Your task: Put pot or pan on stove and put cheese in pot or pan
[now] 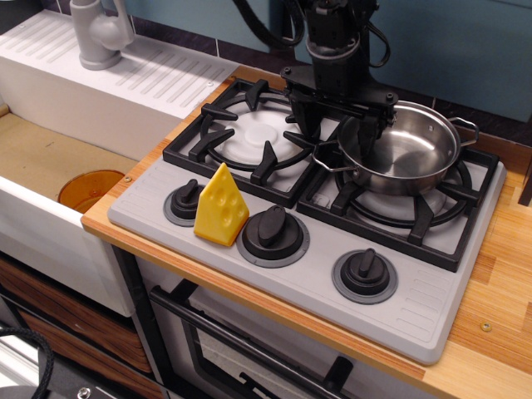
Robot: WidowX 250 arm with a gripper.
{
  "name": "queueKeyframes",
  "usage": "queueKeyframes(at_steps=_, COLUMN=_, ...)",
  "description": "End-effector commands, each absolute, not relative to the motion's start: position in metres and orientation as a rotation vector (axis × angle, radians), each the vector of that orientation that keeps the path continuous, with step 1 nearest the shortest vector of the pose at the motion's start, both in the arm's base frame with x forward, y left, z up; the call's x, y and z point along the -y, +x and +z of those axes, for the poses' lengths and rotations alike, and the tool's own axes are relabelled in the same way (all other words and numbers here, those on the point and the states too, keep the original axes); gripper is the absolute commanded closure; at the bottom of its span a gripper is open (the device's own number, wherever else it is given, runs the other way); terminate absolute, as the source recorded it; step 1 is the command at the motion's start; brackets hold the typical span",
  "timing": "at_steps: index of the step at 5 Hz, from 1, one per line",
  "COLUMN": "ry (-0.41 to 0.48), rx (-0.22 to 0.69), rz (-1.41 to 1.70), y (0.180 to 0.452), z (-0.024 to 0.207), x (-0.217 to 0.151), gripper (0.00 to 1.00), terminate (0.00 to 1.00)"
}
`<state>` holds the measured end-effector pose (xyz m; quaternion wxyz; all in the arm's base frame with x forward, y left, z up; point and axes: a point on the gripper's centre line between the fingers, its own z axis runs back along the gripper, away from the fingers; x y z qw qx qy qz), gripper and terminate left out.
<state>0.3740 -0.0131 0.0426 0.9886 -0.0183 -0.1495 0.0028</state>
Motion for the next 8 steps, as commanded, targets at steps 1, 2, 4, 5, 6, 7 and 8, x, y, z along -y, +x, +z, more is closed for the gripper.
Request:
queueKeyframes(at_steps=1, ry=-0.023, rx=0.336, rz=0.025, y=0.388, z=0.049, x=0.016, gripper=1.0, terminate=0.0)
queueKeyframes(at_steps=2, ry=-0.021, rx=0.344, rz=0.03, y=0.388, z=0.046, x=0.019, gripper=1.0, terminate=0.0)
queueKeyframes(at_steps=4, ry=-0.009, rx=0.318, rz=0.038, y=0.386, z=0.055, x=0.026, gripper=1.0, terminate=0.0)
queueKeyframes(at_steps=5, ry=-0.008, rx=0.304, rz=0.047, y=0.378, z=0.064, x=0.033, gripper=1.0, terminate=0.0)
queueKeyframes(at_steps=6, ry=0.012, rx=0.275, rz=0.055, y=0.369, z=0.085, x=0.037, gripper=1.0, terminate=0.0)
queueKeyframes(at_steps=7, ry=0.024, rx=0.251, rz=0.052, y=0.359, z=0.106, x=0.037, gripper=1.0, terminate=0.0)
queueKeyframes(at_steps=8, ry=0.036, rx=0.239, rz=0.035, y=0.348, z=0.119, x=0.03, gripper=1.0, terminate=0.0)
